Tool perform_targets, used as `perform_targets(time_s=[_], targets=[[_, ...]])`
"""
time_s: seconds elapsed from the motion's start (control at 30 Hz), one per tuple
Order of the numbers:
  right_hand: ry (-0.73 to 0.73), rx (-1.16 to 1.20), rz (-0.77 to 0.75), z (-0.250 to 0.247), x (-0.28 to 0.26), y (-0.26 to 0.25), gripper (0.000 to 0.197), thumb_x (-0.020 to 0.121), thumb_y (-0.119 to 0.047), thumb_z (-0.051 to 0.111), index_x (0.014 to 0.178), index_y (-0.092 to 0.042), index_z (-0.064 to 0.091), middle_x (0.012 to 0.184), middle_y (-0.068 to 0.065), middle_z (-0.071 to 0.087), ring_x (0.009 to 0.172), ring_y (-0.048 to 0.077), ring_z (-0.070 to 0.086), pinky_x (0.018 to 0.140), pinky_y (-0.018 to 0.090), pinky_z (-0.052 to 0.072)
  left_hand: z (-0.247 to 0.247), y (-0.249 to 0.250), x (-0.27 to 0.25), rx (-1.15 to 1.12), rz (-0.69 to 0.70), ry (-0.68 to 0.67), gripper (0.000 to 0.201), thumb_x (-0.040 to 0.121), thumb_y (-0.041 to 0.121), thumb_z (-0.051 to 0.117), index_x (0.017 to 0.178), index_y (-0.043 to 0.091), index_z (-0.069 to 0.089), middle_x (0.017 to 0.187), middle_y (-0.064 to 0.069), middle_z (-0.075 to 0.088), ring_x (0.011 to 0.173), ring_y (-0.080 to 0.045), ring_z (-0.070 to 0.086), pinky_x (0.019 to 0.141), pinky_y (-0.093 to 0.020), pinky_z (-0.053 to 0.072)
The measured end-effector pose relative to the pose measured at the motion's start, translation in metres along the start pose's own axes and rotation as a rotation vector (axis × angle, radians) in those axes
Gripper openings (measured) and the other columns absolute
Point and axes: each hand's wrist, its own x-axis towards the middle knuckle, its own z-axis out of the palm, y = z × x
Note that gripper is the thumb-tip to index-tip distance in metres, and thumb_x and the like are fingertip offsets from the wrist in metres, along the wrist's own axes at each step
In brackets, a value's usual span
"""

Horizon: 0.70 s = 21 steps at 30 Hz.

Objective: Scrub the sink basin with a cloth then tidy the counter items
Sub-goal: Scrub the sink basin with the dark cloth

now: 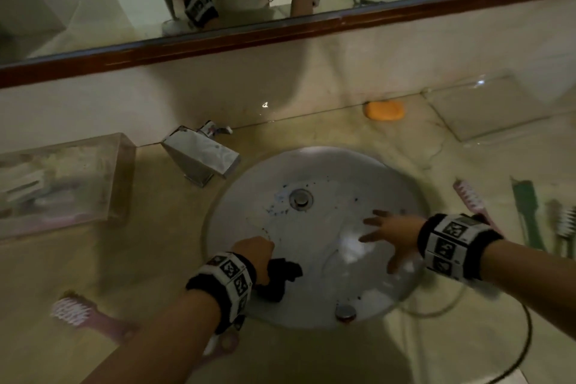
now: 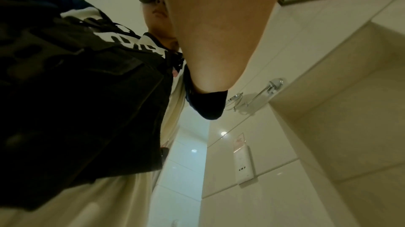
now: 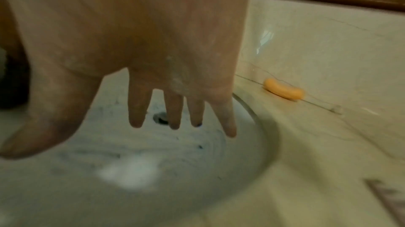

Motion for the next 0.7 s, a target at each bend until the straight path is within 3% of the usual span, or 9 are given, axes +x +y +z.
perform_targets(time_s=[0.07,0.17,0.27,0.3,0.37,0.47,0.63,0.7], targets=[[-0.021,-0.094,0.058,0.016,-0.005,0.021,0.092,0.075,-0.057,0.065,0.149,-0.036,0.015,0.161,0.004,-0.008,0.147,0.03,-0.013,0.116,0.062,0.005,0.009,0.008,-0.001,0.05,0.025,-0.076,0.044,0.09,0.019,0.062,0.128,0.002,0.048,0.133,-0.018,0.053,0.121,-0.03,0.054,0.1,-0.035,0.045],[0.023,-0.125,0.083,0.033,-0.013,0.041,0.093,0.076,-0.068,0.055,0.15,-0.035,0.01,0.159,0.007,-0.019,0.145,0.031,-0.022,0.117,0.058,-0.005,0.021,0.02,-0.003,0.054,0.091,-0.133,0.049,0.094,0.023,0.055,0.136,0.001,0.04,0.139,-0.02,0.047,0.125,-0.031,0.05,0.101,-0.035,0.042],[0.077,-0.102,0.075,0.04,-0.02,0.052,0.094,0.074,-0.07,0.054,0.15,-0.036,0.011,0.158,0.005,-0.021,0.145,0.029,-0.024,0.118,0.055,-0.007,0.022,0.03,0.001,0.032,0.122,-0.15,0.042,0.097,0.019,0.05,0.133,-0.001,0.044,0.136,-0.021,0.05,0.105,-0.022,0.053,0.077,-0.03,0.047],[0.076,-0.106,0.072,0.041,-0.022,0.055,0.094,0.074,-0.07,0.055,0.15,-0.037,0.011,0.158,0.005,-0.022,0.145,0.029,-0.023,0.118,0.054,-0.006,0.021,0.033,0.002,0.006,0.127,-0.133,0.038,0.097,0.017,0.05,0.13,-0.001,0.047,0.134,-0.021,0.052,0.103,-0.022,0.054,0.077,-0.03,0.047],[0.064,-0.143,0.07,0.042,-0.026,0.063,0.096,0.072,-0.071,0.056,0.15,-0.037,0.01,0.159,0.006,-0.021,0.146,0.028,-0.021,0.12,0.052,-0.003,0.016,0.04,0.004,-0.068,0.143,-0.047,0.032,0.096,0.016,0.049,0.124,0.0,0.05,0.128,-0.022,0.055,0.11,-0.029,0.058,0.087,-0.033,0.048],[0.053,-0.166,0.067,0.043,-0.028,0.072,0.099,0.07,-0.073,0.056,0.15,-0.035,0.013,0.159,0.005,-0.017,0.147,0.026,-0.018,0.121,0.05,-0.001,0.011,0.056,0.003,-0.165,0.262,0.081,0.029,0.095,0.017,0.05,0.12,0.001,0.052,0.119,-0.022,0.061,0.107,-0.033,0.06,0.086,-0.035,0.049],[0.037,-0.168,0.027,0.044,-0.022,0.077,0.11,0.057,-0.088,0.042,0.149,-0.035,0.016,0.16,0.003,-0.013,0.146,0.026,-0.02,0.118,0.051,-0.006,0.009,0.093,-0.003,-0.119,0.444,0.024,0.041,0.098,0.016,0.043,0.139,0.011,0.045,0.127,-0.021,0.059,0.114,-0.035,0.057,0.096,-0.036,0.046],[0.047,-0.185,0.011,0.046,-0.02,0.079,0.103,0.063,-0.083,0.047,0.149,-0.035,0.018,0.161,0.002,-0.011,0.147,0.026,-0.019,0.119,0.052,-0.006,0.005,0.105,0.002,-0.132,0.466,0.053,0.042,0.098,0.013,0.042,0.14,0.011,0.044,0.124,-0.023,0.06,0.112,-0.036,0.058,0.093,-0.037,0.047]])
